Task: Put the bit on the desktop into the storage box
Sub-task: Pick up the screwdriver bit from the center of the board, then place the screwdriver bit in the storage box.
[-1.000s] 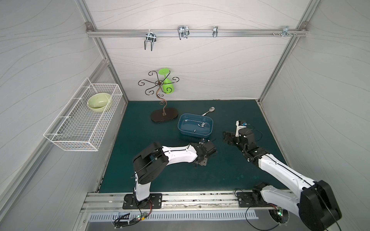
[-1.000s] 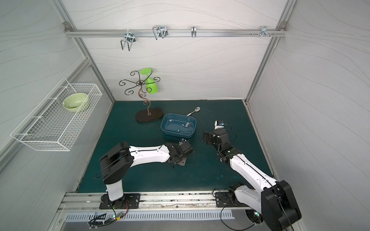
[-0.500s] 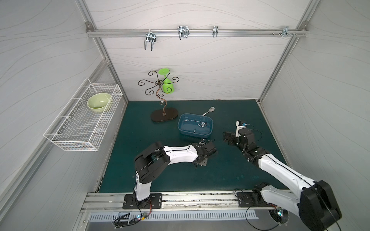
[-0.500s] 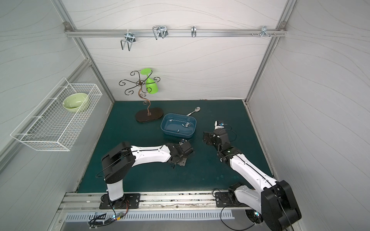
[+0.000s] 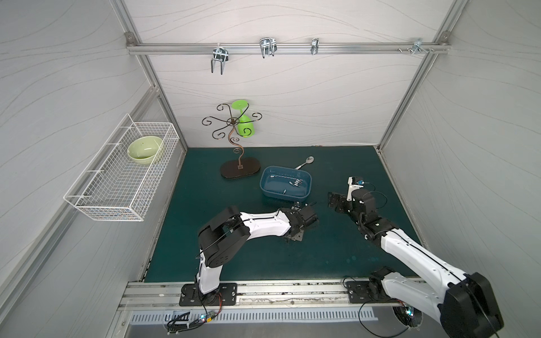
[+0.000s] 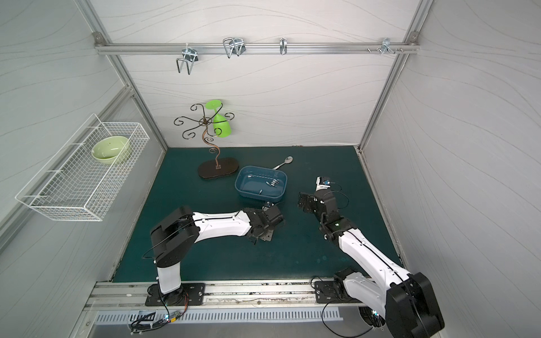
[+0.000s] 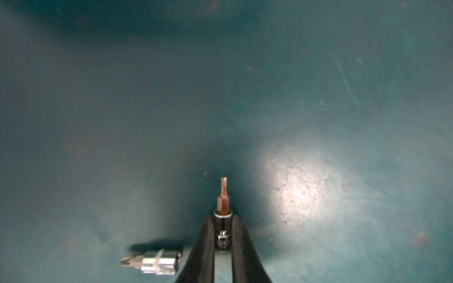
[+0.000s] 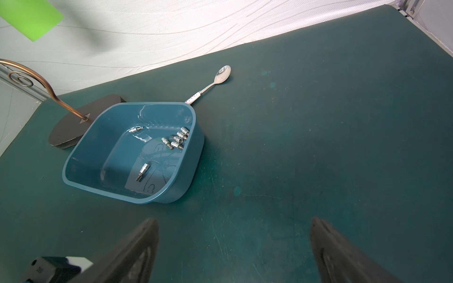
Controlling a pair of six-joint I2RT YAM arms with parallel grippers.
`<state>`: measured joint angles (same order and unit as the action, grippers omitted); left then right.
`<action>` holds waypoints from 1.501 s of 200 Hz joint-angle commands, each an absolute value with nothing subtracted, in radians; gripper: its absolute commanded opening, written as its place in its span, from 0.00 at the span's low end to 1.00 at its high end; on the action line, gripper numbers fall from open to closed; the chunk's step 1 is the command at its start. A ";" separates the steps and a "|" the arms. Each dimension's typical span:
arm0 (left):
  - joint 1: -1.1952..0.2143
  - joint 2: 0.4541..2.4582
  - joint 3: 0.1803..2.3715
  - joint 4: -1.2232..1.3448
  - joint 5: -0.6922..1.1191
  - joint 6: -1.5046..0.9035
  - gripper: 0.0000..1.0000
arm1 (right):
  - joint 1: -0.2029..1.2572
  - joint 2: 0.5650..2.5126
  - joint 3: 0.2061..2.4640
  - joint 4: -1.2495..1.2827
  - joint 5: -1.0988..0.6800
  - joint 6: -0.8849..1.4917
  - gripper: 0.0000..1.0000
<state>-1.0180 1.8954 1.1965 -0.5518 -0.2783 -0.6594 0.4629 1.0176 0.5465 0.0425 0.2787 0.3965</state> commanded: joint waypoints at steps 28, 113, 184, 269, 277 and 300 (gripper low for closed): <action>-1.006 1.801 1.269 -0.602 -0.343 -0.630 0.06 | 0.458 1.006 0.535 0.034 0.291 0.408 0.99; -0.878 1.749 1.360 -0.520 -0.300 -0.494 0.05 | 0.455 1.038 0.534 0.047 0.291 0.406 0.99; -0.733 1.852 1.520 -0.441 -0.273 -0.328 0.03 | 0.454 1.060 0.537 0.056 0.281 0.404 0.99; -0.642 2.002 1.613 -0.332 -0.249 -0.264 0.27 | 0.454 1.052 0.533 0.066 0.267 0.403 0.99; -0.641 2.001 1.616 -0.340 -0.250 -0.268 0.38 | 0.454 1.052 0.532 0.065 0.267 0.403 0.99; -0.639 1.977 1.606 -0.355 -0.256 -0.276 0.55 | 0.454 1.050 0.534 0.064 0.265 0.402 0.99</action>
